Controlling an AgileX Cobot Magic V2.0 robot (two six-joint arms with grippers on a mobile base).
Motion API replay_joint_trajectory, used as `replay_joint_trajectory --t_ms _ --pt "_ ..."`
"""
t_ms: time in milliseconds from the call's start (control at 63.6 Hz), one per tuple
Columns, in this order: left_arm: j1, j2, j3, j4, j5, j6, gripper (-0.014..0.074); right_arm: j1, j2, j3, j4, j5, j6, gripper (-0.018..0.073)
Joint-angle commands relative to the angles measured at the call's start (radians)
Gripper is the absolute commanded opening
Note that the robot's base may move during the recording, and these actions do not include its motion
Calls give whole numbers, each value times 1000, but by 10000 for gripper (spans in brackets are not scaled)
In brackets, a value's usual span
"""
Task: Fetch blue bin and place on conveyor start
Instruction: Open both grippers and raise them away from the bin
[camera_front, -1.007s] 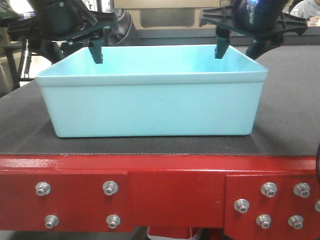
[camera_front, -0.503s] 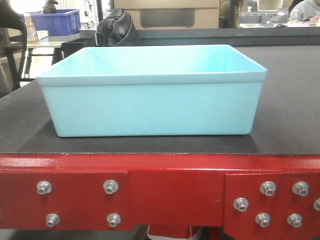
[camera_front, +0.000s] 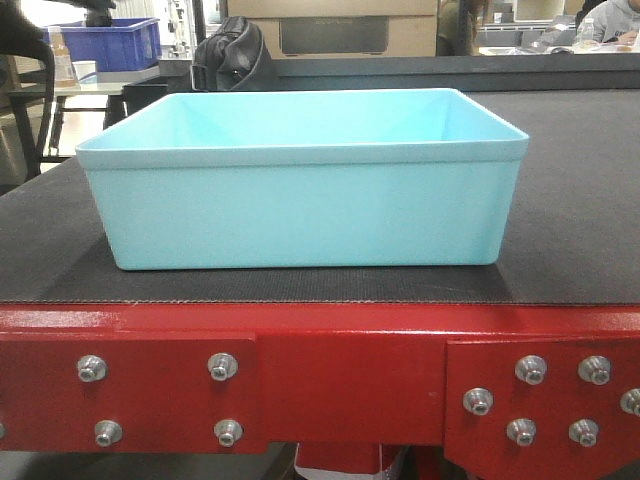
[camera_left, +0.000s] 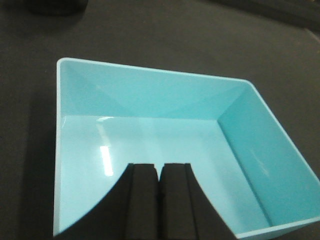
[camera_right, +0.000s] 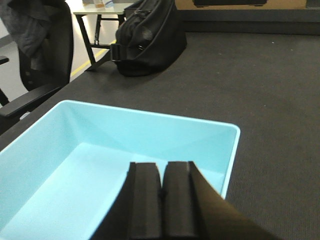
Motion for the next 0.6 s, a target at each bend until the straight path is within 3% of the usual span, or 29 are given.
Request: replay_joint_trajectory --t_ms 0,315,582 --pt "-6 -93 55 -4 -43 9 -106 -1 -72 63 -12 -35 -9 -167" --pt "-4 -376 110 -2 134 9 -111 -1 -349 136 -12 99 -9 -167" --pt "-4 -531 110 -2 146 9 -111 -1 -519 136 -12 126 -9 -167"
